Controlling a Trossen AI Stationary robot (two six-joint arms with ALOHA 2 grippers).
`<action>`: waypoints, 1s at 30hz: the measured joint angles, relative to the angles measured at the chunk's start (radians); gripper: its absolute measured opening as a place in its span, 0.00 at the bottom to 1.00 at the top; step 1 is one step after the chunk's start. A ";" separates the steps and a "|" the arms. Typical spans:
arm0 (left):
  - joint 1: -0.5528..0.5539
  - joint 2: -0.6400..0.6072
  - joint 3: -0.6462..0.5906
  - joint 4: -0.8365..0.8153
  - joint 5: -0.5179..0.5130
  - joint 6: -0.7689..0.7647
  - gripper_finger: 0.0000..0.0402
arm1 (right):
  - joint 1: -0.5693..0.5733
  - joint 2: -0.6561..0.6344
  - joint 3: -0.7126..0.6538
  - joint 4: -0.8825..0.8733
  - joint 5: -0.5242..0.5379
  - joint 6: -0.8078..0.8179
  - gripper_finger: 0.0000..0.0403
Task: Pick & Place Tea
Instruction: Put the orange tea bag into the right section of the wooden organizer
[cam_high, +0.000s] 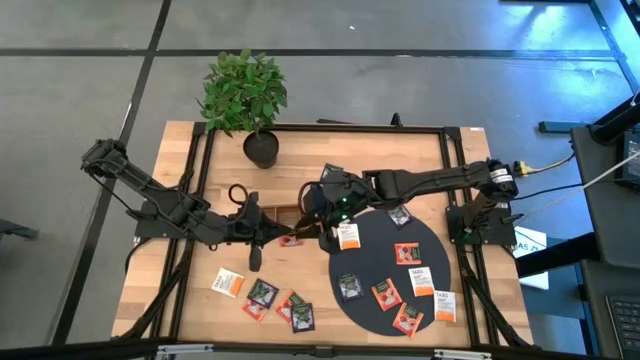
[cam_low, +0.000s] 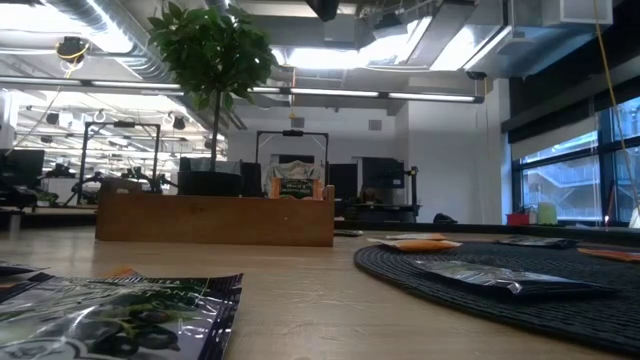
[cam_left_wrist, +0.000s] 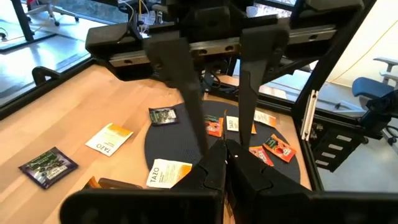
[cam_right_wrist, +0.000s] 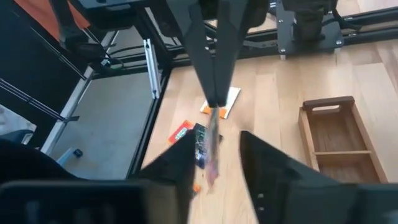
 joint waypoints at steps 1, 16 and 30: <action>0.000 0.000 0.000 0.001 0.000 0.000 0.01 | 0.000 0.000 0.000 0.005 0.000 0.000 0.21; -0.010 -0.016 0.000 -0.021 0.024 -0.007 0.11 | 0.000 -0.006 -0.001 -0.034 0.018 0.018 0.01; -0.263 -0.159 0.000 -0.068 -0.249 0.025 0.34 | -0.155 -0.136 -0.282 0.054 0.053 -0.161 0.01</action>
